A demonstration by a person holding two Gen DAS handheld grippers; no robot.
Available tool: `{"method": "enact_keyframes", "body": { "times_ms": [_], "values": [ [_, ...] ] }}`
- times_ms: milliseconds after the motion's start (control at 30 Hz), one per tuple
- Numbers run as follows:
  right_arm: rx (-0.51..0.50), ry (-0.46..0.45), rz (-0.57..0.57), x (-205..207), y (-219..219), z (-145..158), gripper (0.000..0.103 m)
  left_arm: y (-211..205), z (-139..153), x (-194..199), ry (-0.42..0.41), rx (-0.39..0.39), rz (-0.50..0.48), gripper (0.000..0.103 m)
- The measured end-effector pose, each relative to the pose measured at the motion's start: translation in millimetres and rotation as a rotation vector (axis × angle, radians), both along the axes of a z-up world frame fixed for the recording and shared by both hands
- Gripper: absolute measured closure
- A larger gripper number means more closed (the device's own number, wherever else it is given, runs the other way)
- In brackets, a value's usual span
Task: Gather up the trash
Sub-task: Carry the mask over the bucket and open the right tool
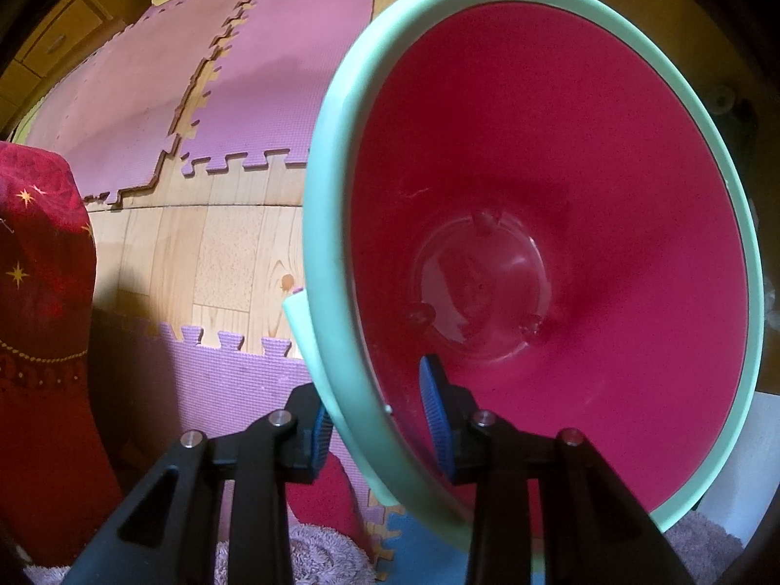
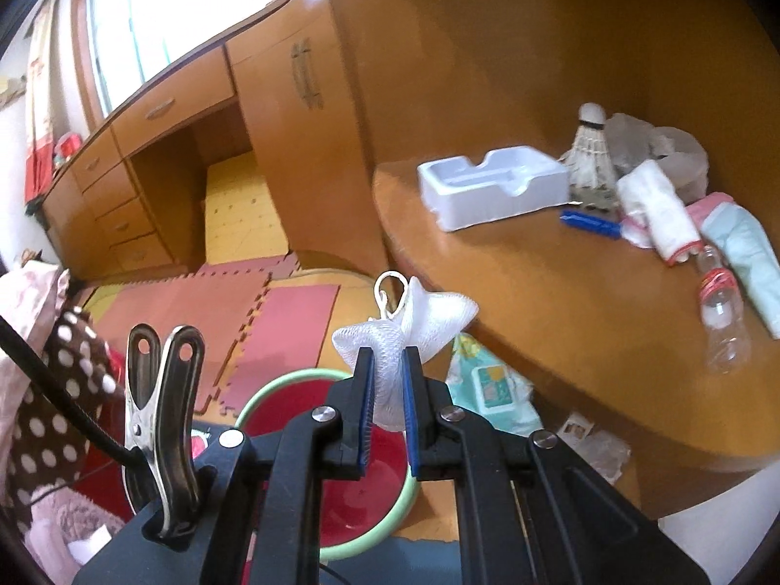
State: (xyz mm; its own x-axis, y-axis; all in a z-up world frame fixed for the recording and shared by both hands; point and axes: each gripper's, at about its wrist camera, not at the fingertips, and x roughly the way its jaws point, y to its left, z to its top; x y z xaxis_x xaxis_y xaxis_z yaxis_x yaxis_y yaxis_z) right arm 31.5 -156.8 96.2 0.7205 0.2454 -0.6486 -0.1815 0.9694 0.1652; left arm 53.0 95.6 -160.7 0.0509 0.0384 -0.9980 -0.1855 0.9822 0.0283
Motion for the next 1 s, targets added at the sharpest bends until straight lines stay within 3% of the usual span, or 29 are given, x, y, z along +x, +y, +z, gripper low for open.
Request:
{"method": "enact_keyframes", "body": {
  "times_ms": [400, 1000],
  "values": [
    [-0.006, 0.039, 0.139, -8.7, 46.2, -34.3, 0.091, 0.8, -0.2, -1.6, 0.000, -0.002, 0.003, 0.068],
    [-0.090, 0.203, 0.204, 0.3, 75.1, -121.2, 0.091, 1.0, -0.3, -2.0, 0.001, -0.002, 0.002, 0.068]
  ]
}}
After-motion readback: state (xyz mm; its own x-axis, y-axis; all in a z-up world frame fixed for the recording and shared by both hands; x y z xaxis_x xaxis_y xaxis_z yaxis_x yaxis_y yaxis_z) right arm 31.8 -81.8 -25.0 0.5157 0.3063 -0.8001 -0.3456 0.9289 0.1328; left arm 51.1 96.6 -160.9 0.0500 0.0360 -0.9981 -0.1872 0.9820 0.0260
